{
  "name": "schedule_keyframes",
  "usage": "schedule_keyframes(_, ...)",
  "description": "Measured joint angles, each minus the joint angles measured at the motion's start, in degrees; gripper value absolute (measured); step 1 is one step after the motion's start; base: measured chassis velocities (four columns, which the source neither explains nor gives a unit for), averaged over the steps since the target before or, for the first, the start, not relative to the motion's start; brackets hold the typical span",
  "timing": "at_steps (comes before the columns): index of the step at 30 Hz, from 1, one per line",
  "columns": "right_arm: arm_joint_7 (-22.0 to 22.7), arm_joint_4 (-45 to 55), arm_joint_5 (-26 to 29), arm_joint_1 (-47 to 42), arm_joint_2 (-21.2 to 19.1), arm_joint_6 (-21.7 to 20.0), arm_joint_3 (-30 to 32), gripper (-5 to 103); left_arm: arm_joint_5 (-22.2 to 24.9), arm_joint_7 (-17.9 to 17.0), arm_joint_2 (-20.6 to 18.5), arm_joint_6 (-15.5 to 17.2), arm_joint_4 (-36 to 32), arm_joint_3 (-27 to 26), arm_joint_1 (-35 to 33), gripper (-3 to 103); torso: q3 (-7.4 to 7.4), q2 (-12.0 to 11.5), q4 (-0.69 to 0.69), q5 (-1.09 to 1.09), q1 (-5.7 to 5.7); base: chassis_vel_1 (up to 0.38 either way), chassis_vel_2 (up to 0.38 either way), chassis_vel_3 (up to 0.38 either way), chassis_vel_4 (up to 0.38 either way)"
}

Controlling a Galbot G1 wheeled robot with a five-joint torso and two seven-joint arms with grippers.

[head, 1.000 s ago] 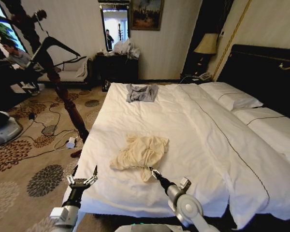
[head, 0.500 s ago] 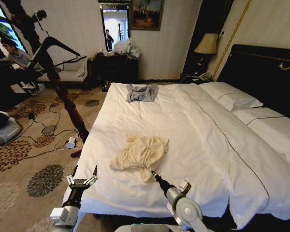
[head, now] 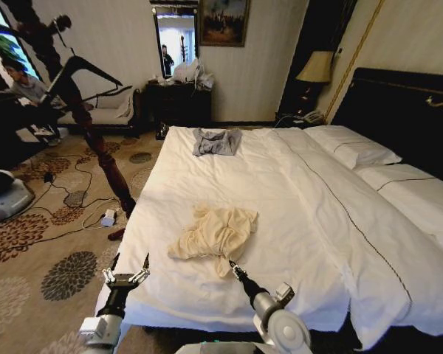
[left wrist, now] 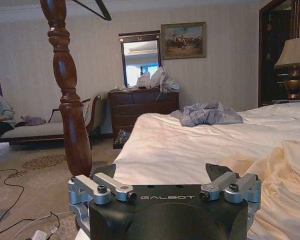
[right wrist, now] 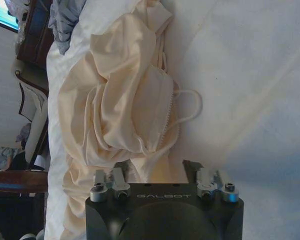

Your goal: Pick up the clothes from the bed and hang them on the clothes hanger.

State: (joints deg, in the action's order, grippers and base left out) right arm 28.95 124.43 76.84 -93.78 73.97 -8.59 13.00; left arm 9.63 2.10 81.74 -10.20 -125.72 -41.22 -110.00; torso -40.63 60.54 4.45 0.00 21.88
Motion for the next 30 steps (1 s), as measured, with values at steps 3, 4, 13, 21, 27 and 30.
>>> schedule_keyframes(3,0.0,0.0,0.2,-0.1,0.1,0.0,0.0,68,0.0,0.0,0.1,0.0,0.0,0.0,0.0,100,0.0,0.0,0.0,0.0,0.0,0.0,0.0,0.0,0.0)
schedule_keyframes(4,0.0,0.0,0.5,-0.1,0.2,0.0,0.1,74,0.0,-0.1,0.1,0.0,0.0,0.0,0.0,100,0.0,0.0,0.0,0.0,0.0,0.0,0.0,0.0,0.0)
schedule_keyframes(13,-0.5,-1.6,0.7,1.6,1.3,0.0,-1.0,70,-0.1,-0.1,0.3,-0.1,0.4,0.1,0.3,100,0.0,0.0,0.0,0.0,0.0,0.0,0.0,0.0,0.0)
schedule_keyframes(21,-0.9,-2.5,0.0,2.2,1.0,0.3,-1.0,42,0.1,-0.2,0.4,-0.3,1.0,-0.1,0.5,100,0.0,0.0,0.0,0.0,0.0,0.0,0.0,0.0,0.0)
schedule_keyframes(27,-1.4,-2.5,-1.0,2.4,-0.1,0.4,-0.8,21,0.0,-0.2,0.7,-0.3,1.3,0.1,0.8,100,0.0,0.0,0.0,0.01,0.0,0.0,0.0,0.0,0.0)
schedule_keyframes(30,-2.2,-1.9,-1.5,2.4,-2.3,0.5,-0.4,5,0.0,-0.2,0.7,-0.3,1.4,0.1,0.9,100,0.0,0.0,0.0,0.01,0.0,0.0,0.0,0.0,0.0)
